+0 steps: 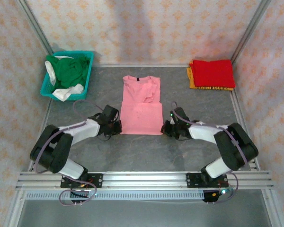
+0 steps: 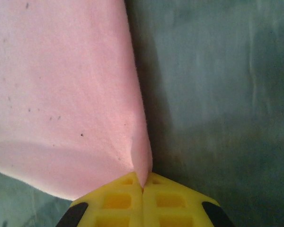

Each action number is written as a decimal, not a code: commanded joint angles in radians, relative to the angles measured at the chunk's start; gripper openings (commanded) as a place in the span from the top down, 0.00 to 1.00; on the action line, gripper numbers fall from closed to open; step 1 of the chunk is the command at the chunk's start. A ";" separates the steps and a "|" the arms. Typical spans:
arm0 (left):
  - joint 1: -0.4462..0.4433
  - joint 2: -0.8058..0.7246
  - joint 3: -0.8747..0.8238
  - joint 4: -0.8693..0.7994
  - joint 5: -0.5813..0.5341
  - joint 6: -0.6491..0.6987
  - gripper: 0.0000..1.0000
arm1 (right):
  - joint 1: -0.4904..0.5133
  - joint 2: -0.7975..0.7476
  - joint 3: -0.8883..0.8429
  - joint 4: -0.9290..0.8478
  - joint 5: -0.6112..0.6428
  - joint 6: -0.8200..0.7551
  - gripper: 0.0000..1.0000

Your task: Fold and stack the t-shirts

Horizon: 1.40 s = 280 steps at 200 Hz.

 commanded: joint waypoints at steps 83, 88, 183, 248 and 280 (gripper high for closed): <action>-0.148 -0.465 0.084 -0.425 -0.181 -0.111 1.00 | 0.098 -0.500 0.054 -0.305 0.178 0.116 1.00; -0.129 -0.449 0.109 -0.425 -0.174 -0.098 1.00 | 0.091 -0.479 0.082 -0.308 0.181 0.097 1.00; 0.093 -0.063 0.546 -0.327 -0.135 0.103 1.00 | -0.081 0.001 0.551 -0.255 0.188 -0.112 1.00; 0.183 0.227 0.773 -0.256 -0.097 0.185 1.00 | -0.184 0.284 0.787 -0.227 0.107 -0.156 0.99; 0.228 0.535 1.092 -0.351 -0.140 0.232 0.49 | -0.213 0.527 1.067 -0.303 0.053 -0.175 0.55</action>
